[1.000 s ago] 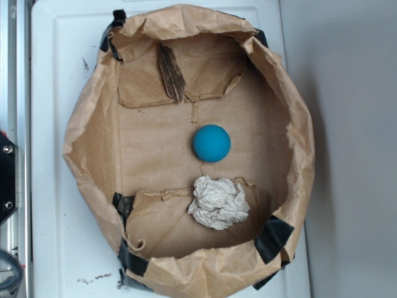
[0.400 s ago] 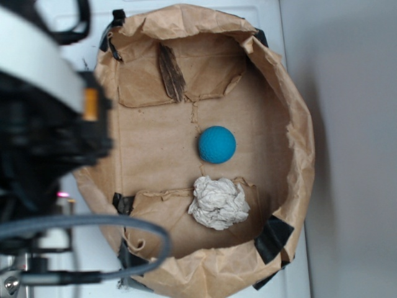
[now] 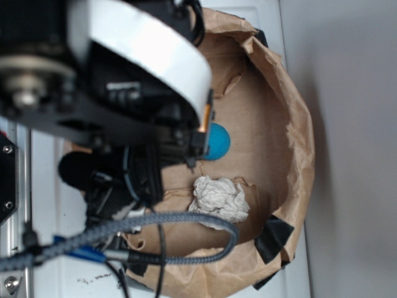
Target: Grab the white paper.
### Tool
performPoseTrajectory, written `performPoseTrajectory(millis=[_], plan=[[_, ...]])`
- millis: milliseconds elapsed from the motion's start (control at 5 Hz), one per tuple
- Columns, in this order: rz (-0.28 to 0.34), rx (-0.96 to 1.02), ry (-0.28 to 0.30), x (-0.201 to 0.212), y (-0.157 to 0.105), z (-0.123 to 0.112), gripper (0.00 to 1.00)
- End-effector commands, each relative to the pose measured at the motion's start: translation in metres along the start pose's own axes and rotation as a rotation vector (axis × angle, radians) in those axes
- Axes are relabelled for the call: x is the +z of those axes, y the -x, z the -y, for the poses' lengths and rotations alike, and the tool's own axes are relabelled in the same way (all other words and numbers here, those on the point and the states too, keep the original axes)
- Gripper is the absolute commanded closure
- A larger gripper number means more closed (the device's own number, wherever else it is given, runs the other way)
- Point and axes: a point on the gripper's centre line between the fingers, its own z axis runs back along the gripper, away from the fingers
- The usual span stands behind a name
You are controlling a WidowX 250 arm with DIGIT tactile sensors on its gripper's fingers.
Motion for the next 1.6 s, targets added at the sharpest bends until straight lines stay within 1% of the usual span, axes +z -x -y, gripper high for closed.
performPoseTrajectory(millis=[0,200,400,600,800,1000,1200,1400], plan=[[0.05,0.009,-0.011,0.014,-0.006,0.0,0.0],[0.053,-0.034,0.005,-0.03,-0.02,-0.021,0.0],[0.062,-0.1,-0.054,-0.068,-0.027,-0.035,0.0],[0.044,-0.154,-0.019,-0.098,-0.032,-0.039,0.0],[0.101,-0.236,0.014,-0.108,-0.035,-0.016,0.0],[0.141,-0.279,0.059,-0.111,-0.047,0.009,0.0],[0.122,-0.291,0.065,-0.126,-0.061,0.026,0.0],[0.031,-0.308,0.044,-0.151,-0.057,0.056,0.0]])
